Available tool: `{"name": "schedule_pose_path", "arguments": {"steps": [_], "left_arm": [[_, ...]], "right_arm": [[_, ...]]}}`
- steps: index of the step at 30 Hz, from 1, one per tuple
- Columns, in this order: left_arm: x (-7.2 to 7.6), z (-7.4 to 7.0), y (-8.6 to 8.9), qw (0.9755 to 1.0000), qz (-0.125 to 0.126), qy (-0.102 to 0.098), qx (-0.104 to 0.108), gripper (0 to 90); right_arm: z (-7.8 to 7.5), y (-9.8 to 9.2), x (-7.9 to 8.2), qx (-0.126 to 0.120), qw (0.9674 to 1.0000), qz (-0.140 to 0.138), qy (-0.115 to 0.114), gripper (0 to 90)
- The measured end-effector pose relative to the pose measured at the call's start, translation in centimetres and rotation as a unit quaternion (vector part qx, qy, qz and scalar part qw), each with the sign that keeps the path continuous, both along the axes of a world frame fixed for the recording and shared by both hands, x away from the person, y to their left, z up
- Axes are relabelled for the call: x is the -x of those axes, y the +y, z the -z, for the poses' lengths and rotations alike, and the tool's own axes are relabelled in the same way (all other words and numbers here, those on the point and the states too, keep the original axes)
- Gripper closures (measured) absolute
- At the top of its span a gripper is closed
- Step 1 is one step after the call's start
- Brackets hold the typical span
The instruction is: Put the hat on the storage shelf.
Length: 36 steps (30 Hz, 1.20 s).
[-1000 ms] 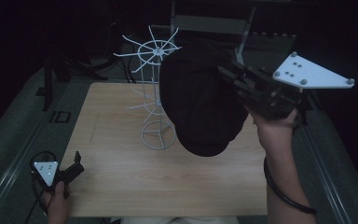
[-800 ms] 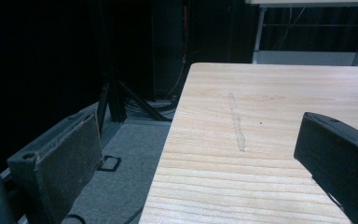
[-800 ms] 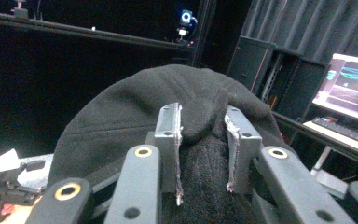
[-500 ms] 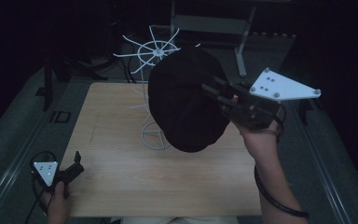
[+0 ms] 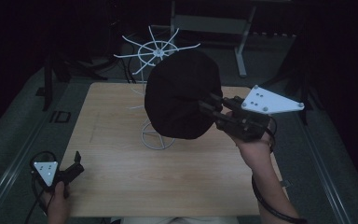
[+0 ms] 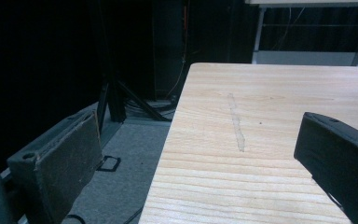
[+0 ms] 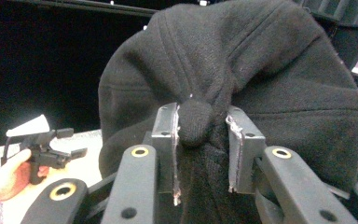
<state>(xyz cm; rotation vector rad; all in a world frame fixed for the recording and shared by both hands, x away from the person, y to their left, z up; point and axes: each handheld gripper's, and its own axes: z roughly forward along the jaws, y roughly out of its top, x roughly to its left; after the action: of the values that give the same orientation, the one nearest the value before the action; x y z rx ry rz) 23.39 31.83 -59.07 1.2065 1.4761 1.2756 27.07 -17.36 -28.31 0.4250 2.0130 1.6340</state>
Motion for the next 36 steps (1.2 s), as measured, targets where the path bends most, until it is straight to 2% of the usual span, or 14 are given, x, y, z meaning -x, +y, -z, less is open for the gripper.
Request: {"name": "schedule_pose_path", "arguments": {"steps": [6,12,16,20,23,27,30,31,36], "left_arm": [[0.0,0.0,0.0,1.0000,0.000,0.000,0.001,1.3],[0.0,0.0,0.0,1.0000,0.000,0.000,0.000,1.3],[0.0,0.0,0.0,1.0000,0.000,0.000,0.000,1.3],[0.0,0.0,0.0,1.0000,0.000,0.000,0.000,1.3],[0.0,0.0,0.0,1.0000,0.000,0.001,-0.001,1.3],[0.0,0.0,0.0,1.0000,-0.001,0.001,-0.001,1.3],[0.0,0.0,0.0,1.0000,-0.001,0.001,-0.001,1.3],[0.0,0.0,0.0,1.0000,-0.001,0.001,-0.001,1.3],[0.0,0.0,0.0,1.0000,-0.002,0.000,-0.001,1.3]], "right_arm": [[0.2,0.1,0.0,0.005,1.0000,0.000,-0.002,65.1],[0.0,-0.5,0.5,-0.003,0.9999,-0.009,-0.004,49.1],[-0.2,-1.2,0.8,-0.013,0.9999,-0.002,-0.011,44.6],[0.3,-2.2,0.6,-0.014,0.9999,0.009,-0.003,37.6],[1.2,-3.1,0.2,-0.016,0.9996,0.019,0.009,33.7],[2.8,-4.5,-0.5,-0.017,0.9986,0.046,0.021,30.1],[3.4,-5.2,-0.9,-0.015,0.9981,0.052,0.030,28.0],[4.3,-6.0,-1.3,-0.018,0.9969,0.065,0.042,25.9],[6.6,-7.5,-2.4,-0.015,0.9947,0.082,0.060,14.6]]}}
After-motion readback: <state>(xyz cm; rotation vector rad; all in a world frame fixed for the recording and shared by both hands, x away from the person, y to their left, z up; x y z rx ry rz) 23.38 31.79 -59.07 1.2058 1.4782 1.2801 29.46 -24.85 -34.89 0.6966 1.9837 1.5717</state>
